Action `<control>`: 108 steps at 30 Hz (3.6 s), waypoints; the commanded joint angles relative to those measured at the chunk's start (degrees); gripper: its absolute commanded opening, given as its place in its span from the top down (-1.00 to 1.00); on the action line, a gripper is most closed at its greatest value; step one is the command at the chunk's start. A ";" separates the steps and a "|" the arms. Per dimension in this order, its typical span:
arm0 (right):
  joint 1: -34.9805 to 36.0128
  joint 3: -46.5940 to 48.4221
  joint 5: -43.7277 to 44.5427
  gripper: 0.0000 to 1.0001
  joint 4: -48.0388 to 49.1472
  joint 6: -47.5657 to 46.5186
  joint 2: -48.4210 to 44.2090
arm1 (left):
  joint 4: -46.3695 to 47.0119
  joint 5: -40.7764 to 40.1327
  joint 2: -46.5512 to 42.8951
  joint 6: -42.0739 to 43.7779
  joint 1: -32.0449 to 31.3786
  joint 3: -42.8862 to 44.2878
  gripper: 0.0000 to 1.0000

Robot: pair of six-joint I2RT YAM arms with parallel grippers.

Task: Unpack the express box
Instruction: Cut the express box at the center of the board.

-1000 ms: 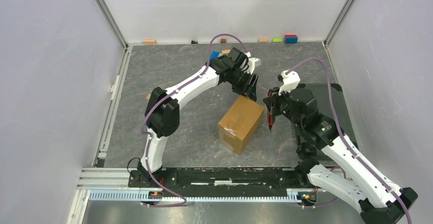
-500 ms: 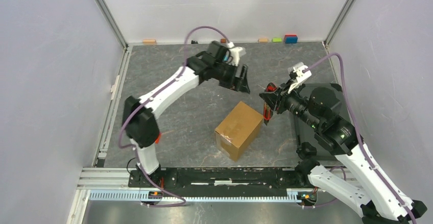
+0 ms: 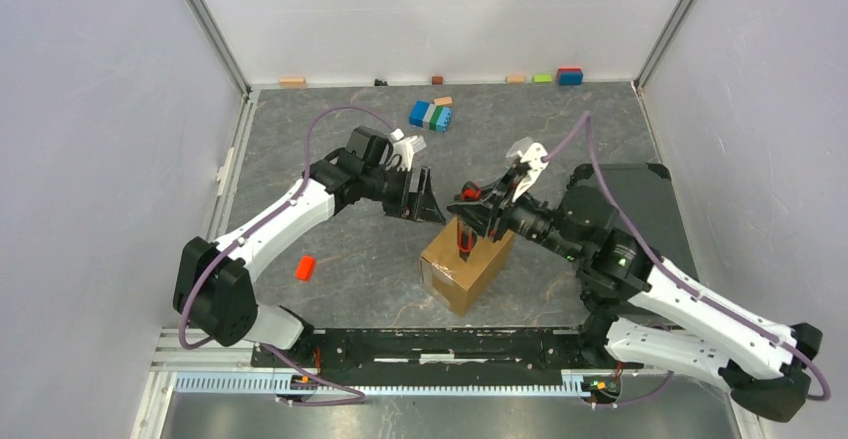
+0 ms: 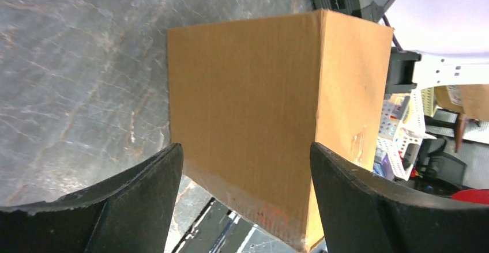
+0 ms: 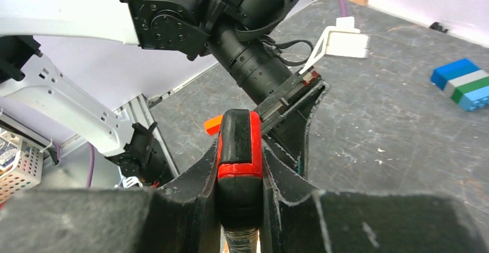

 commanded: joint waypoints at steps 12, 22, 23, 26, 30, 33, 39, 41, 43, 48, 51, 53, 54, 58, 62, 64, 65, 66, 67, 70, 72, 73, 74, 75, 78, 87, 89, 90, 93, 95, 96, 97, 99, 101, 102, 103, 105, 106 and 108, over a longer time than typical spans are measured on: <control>21.82 -8.21 29.95 1.00 24.49 -5.44 4.43 | 13.83 6.82 -5.38 -7.32 0.17 -10.36 -0.69; 27.03 -13.73 39.89 1.00 36.28 -12.12 4.47 | 12.45 6.27 -5.86 -6.26 0.24 -11.77 -0.65; 27.03 -14.00 40.10 1.00 37.13 -12.60 4.43 | 12.40 6.27 -5.92 -6.17 0.23 -11.82 -0.65; 27.00 -14.01 40.29 1.00 39.10 -14.27 5.11 | 12.40 6.54 -5.78 -6.24 0.23 -11.98 -0.64; 27.03 -14.30 39.36 1.00 41.76 -15.49 5.82 | 12.41 6.62 -5.66 -6.12 0.24 -11.99 -0.64; 27.03 -13.61 38.70 1.00 41.73 -15.73 6.72 | 12.40 6.80 -5.36 -6.09 0.24 -11.82 -0.63; 27.02 -14.83 37.05 1.00 43.25 -15.60 7.34 | 12.40 7.15 -5.06 -6.08 0.22 -11.73 -0.61; 27.03 -15.80 36.45 1.00 44.50 -16.15 7.21 | 12.41 7.33 -5.05 -6.07 0.24 -11.82 -0.61; 27.03 -16.52 35.65 1.00 45.90 -16.71 7.12 | 12.48 7.42 -5.06 -6.04 0.21 -11.82 -0.61; 27.03 -17.69 33.95 1.00 47.68 -17.36 7.18 | 12.48 7.92 -4.44 -5.95 0.27 -11.73 -0.59; 27.03 -18.15 33.83 1.00 48.36 -17.40 7.33 | 12.57 8.03 -4.45 -5.98 0.15 -11.82 -0.58; 27.03 -18.25 33.78 1.00 48.78 -17.45 7.34 | 12.59 8.04 -4.45 -5.98 0.15 -11.90 -0.58; 27.03 -18.10 33.65 1.00 48.77 -17.49 7.48 | 12.57 8.10 -4.44 -5.96 0.15 -11.97 -0.58; 27.01 -17.90 33.47 1.00 48.77 -17.69 7.95 | 12.83 8.21 -4.30 -6.03 0.15 -12.04 -0.57; 27.03 -18.05 33.58 1.00 48.79 -17.97 8.47 | 12.92 8.46 -4.17 -6.04 0.15 -12.17 -0.57; 27.03 -18.25 33.72 1.00 48.79 -18.41 8.57 | 12.98 8.55 -4.11 -5.99 0.14 -12.12 -0.56; 27.08 -18.40 33.83 1.00 48.91 -18.57 8.61 | 12.93 8.62 -4.10 -5.98 0.14 -12.19 -0.56; 26.97 -18.55 33.66 1.00 49.11 -18.72 8.59 | 12.99 8.65 -4.10 -5.91 0.10 -12.25 -0.56; 26.95 -18.59 33.56 1.00 49.12 -18.77 8.59 | 12.92 8.78 -4.00 -5.90 0.10 -12.21 -0.56; 26.95 -18.34 32.95 1.00 48.64 -18.80 8.84 | 13.01 8.98 -3.52 -5.75 0.15 -12.01 -0.55; 26.88 -18.22 32.47 1.00 48.28 -18.78 8.88 | 12.96 9.10 -3.43 -5.66 0.12 -11.90 -0.55; 26.94 -17.97 32.23 1.00 47.78 -18.79 8.92 | 13.01 9.09 -3.35 -5.56 0.15 -11.89 -0.55; 26.92 -17.99 31.90 1.00 47.51 -18.78 8.98 | 13.01 9.25 -3.21 -5.48 0.10 -11.90 -0.55; 26.95 -17.99 31.70 1.00 47.24 -18.78 8.89 | 13.01 9.43 -3.13 -5.46 0.11 -11.86 -0.55; 26.90 -17.68 30.60 1.00 45.24 -18.81 8.71 | 12.77 9.61 -2.64 -4.96 0.07 -11.82 -0.54; 26.95 -16.93 29.27 1.00 38.16 -18.19 6.38 | 9.95 10.24 -0.31 -1.54 0.19 -10.26 -0.53; 26.91 -16.44 29.26 1.00 36.45 -18.14 6.17 | 9.57 10.47 0.07 -0.98 0.22 -9.95 -0.53; 26.94 -16.22 29.22 1.00 35.60 -18.05 5.91 | 9.10 10.50 0.35 -0.46 0.24 -9.74 -0.52; 26.93 -15.41 28.64 1.00 33.23 -17.99 5.51 | 8.45 10.59 0.91 0.39 0.23 -9.19 -0.52; 26.94 -14.98 28.57 1.00 31.85 -17.78 5.31 | 8.31 10.91 1.28 0.87 0.24 -9.05 -0.52; 26.88 -14.72 28.57 1.00 31.08 -17.64 5.24 | 8.20 11.13 1.44 1.20 0.17 -9.01 -0.51; 26.88 -14.10 28.46 1.00 29.82 -17.53 5.42 | 7.96 11.11 1.65 1.50 0.21 -9.00 -0.51; 26.94 -13.23 27.27 1.00 27.81 -17.49 5.66 | 7.62 11.40 2.14 2.21 0.23 -8.90 -0.51; 26.95 -12.57 26.33 1.00 25.94 -17.44 5.98 | 7.57 11.69 2.41 2.52 0.23 -8.92 -0.51; 26.95 -12.37 26.18 1.00 25.13 -17.57 6.23 | 7.57 11.68 2.59 2.64 0.23 -8.84 -0.51; 26.95 -12.32 26.67 1.00 24.58 -17.47 6.59 | 7.56 11.75 2.69 2.70 0.17 -8.62 -0.51; 26.95 -12.45 28.69 1.00 24.21 -16.96 7.37 | 7.63 11.68 2.91 2.02 0.18 -7.39 -0.51; 26.95 -12.45 29.80 1.00 24.13 -16.62 7.74 | 7.93 11.43 2.83 1.12 0.21 -6.44 -0.52; 26.92 -12.58 32.86 1.00 24.98 -16.13 8.45 | 8.25 10.83 2.66 -0.55 0.24 -4.35 -0.58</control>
